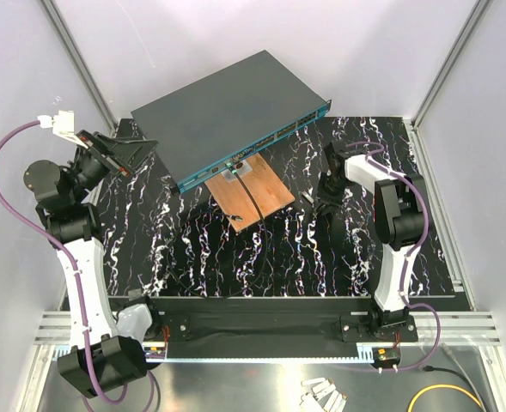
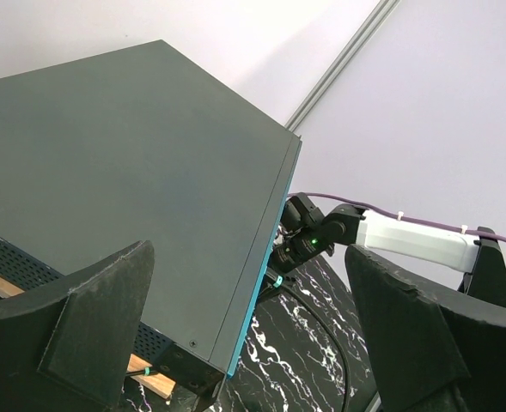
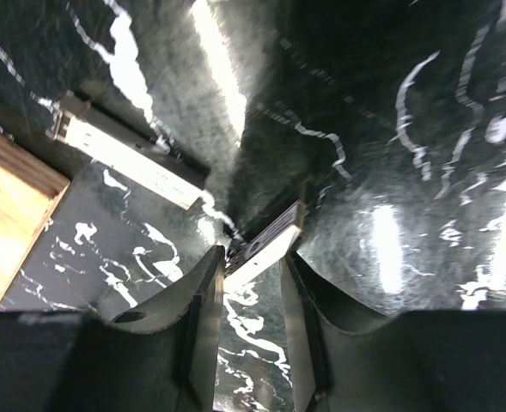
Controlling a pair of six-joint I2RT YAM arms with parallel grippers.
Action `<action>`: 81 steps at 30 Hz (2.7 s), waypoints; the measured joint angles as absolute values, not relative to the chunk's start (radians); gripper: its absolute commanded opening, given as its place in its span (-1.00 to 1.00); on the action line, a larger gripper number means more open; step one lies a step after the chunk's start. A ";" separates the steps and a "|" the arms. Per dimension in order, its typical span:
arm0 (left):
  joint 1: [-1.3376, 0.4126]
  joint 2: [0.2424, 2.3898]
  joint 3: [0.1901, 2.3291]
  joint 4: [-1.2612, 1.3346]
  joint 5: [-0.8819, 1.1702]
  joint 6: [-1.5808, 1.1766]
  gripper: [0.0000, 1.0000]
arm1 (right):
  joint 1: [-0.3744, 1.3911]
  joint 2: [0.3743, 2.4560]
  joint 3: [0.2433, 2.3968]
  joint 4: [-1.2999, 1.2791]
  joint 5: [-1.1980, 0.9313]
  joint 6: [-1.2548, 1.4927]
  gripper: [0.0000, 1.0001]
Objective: Insert the plug into the switch port
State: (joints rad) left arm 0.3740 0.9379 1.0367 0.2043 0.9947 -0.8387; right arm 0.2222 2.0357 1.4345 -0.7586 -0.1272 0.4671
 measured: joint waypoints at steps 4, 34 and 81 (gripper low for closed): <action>0.374 0.938 1.037 0.204 0.994 -0.839 0.98 | 0.229 2.021 1.406 -0.744 -0.152 0.466 -0.24; -0.051 1.013 1.291 -0.044 1.047 -0.511 0.93 | 0.297 1.355 1.596 -1.016 -0.884 -0.179 -1.00; -0.621 1.145 1.229 -0.282 1.017 -0.294 -1.00 | 0.722 1.464 1.819 -1.171 -0.846 -0.441 -0.48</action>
